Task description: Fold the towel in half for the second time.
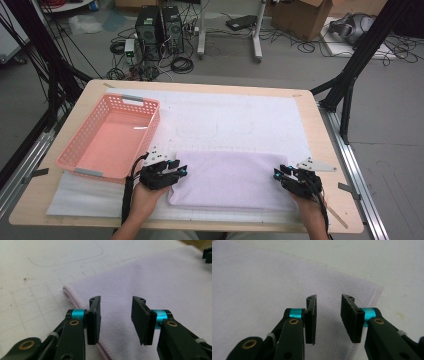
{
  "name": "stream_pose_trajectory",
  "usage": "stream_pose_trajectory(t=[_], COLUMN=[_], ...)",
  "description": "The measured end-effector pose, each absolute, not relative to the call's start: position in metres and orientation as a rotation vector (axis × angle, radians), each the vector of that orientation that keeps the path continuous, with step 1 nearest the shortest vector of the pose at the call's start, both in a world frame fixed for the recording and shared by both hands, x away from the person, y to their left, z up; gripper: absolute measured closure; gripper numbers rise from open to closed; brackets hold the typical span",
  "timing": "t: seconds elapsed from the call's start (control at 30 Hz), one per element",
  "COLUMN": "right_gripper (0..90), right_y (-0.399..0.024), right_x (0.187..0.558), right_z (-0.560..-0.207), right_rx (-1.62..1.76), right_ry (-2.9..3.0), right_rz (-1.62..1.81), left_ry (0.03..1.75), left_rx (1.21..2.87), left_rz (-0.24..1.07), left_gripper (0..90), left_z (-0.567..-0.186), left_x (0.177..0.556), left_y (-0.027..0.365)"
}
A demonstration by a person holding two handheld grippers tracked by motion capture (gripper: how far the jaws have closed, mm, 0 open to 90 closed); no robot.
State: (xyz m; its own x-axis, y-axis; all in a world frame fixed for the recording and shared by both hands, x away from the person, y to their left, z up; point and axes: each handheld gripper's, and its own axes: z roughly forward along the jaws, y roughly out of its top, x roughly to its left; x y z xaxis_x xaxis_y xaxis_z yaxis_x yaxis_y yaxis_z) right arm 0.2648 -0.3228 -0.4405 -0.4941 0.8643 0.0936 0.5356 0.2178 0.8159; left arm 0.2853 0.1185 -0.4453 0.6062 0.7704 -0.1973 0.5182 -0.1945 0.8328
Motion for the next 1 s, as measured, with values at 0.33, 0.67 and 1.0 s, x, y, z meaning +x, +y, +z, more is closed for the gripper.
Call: stream_pose_trajectory(t=[0.33, 0.67, 1.0], right_gripper=[67.1, 51.0, 81.2], right_y=[-0.355, -0.340, -0.339], right_x=[0.272, 0.303, 0.303], right_z=[-0.443, -0.451, -0.451], right_rx=[1.460, 1.514, 1.542], right_ry=[2.043, 2.048, 2.083], right_rz=[1.106, 1.067, 1.152], left_ry=[1.149, 1.206, 1.216], left_rx=[1.836, 1.793, 1.820], left_rz=[0.440, 0.373, 0.284], left_gripper=[54.4, 43.2, 76.6], left_z=[-0.446, -0.446, -0.454], left_x=[0.287, 0.324, 0.334], left_y=[0.124, 0.119, 0.117])
